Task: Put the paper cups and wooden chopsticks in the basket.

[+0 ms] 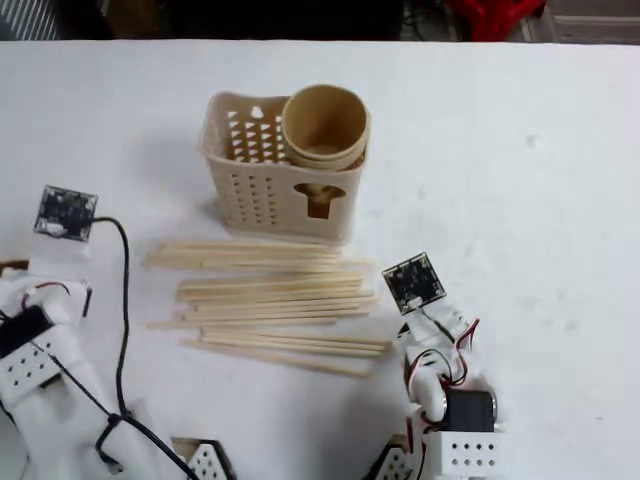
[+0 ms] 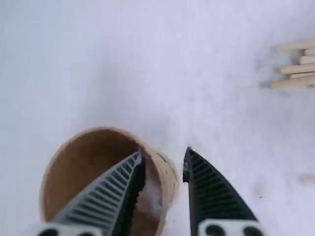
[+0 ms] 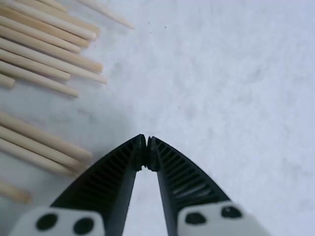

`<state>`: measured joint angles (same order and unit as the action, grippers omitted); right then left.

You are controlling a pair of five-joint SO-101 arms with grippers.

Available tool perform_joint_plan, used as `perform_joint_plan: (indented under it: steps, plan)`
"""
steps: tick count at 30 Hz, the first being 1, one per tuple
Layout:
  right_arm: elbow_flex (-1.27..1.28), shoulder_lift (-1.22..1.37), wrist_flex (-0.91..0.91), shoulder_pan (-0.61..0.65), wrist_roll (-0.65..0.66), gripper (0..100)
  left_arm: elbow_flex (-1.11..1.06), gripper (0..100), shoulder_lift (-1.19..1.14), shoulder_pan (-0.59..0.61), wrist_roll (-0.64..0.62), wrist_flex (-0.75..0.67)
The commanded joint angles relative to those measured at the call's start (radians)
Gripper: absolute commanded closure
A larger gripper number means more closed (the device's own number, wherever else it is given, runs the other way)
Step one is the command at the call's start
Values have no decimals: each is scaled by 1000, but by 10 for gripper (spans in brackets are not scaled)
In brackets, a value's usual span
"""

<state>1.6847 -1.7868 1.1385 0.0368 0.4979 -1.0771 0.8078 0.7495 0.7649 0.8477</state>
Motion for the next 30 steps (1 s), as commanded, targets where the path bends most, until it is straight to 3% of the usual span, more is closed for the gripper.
perform_joint_plan:
  steps: [1,9,16,23,30]
  plan:
    - [6,-13,8,-4,8,981,114,854,22,12,-15,94]
    - [6,-13,8,-5,8,981,80,856,15,22,-15,118]
    - [6,-13,8,-7,8,981,77,972,15,111,-6,117]
    - [6,-13,8,-7,8,981,71,875,13,120,-8,118]
    - [6,-13,8,-7,8,981,69,891,13,120,-6,121]
